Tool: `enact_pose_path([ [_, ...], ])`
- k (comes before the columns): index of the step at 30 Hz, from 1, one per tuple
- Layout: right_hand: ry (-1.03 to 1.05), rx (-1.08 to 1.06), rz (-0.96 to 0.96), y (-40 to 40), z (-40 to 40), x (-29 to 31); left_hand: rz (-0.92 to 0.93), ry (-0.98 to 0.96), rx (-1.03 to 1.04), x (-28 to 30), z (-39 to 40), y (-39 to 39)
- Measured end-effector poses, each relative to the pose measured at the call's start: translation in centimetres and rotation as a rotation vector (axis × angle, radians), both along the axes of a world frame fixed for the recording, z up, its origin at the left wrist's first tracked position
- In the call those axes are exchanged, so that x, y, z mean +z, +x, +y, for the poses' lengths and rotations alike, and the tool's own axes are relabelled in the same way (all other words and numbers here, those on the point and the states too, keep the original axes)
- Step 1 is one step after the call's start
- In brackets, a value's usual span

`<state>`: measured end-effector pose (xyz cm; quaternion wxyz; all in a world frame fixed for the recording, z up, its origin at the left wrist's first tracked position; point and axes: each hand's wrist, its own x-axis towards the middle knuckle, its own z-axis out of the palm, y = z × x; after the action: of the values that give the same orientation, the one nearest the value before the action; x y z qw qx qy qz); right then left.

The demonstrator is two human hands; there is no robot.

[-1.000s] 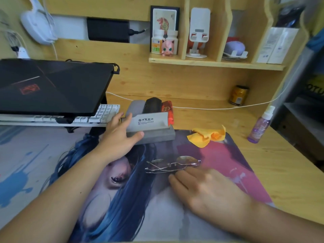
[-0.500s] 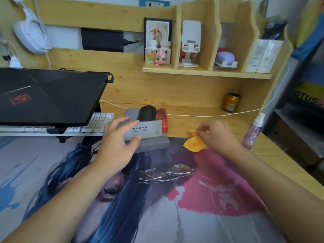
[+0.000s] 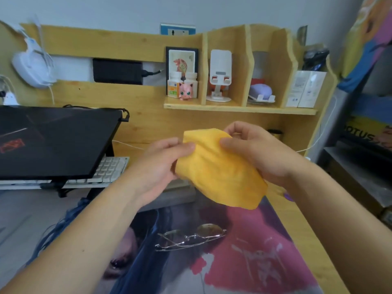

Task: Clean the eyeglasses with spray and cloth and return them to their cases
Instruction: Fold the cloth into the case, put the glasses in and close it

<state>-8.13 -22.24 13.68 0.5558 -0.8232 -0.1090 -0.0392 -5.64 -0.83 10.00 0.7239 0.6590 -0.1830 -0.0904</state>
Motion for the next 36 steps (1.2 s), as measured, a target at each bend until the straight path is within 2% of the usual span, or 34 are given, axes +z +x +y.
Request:
enact_pose_path([
  [2,0.224,0.154,0.153,-0.1,-0.8,-0.5,0.080,-0.027,-0.088,0.4,0.6,0.2],
  [4,0.366,0.231,0.252,0.0,-1.4,-1.0,0.104,0.026,-0.164,0.8,1.0,0.2],
  [8,0.373,0.295,0.382,0.6,-2.1,-1.9,0.038,0.226,-0.213,2.7,0.4,0.7],
  [10,0.358,0.376,0.395,0.7,-2.1,-1.8,0.004,0.297,-0.249,4.1,-0.1,1.0],
  [14,0.455,0.407,0.373,0.2,-2.9,-0.5,-0.068,0.376,-0.317,6.2,-1.3,1.7],
  [19,0.588,0.395,0.331,-1.8,-5.9,0.9,-0.074,0.322,-0.449,7.6,-1.0,2.1],
  [22,0.585,0.332,0.302,-2.8,-8.0,0.7,0.005,0.177,-0.537,7.1,-1.4,2.3],
  [25,0.575,0.215,0.303,-2.8,-9.6,-0.5,0.071,0.158,-0.407,5.4,-3.7,3.3],
  [27,0.478,0.011,0.311,-2.1,-10.0,-2.3,0.094,0.296,-0.239,3.3,-5.8,4.7],
  [31,0.070,-0.373,0.310,0.8,-10.2,-7.8,0.066,0.649,-0.040,-2.0,-8.9,7.8],
  [34,-0.054,-0.513,0.269,2.5,-9.8,-10.1,-0.045,0.794,0.044,-4.3,-9.8,9.5],
  [36,-0.102,-0.547,0.228,3.0,-9.6,-10.3,-0.087,0.810,0.084,-5.0,-9.9,10.4],
])
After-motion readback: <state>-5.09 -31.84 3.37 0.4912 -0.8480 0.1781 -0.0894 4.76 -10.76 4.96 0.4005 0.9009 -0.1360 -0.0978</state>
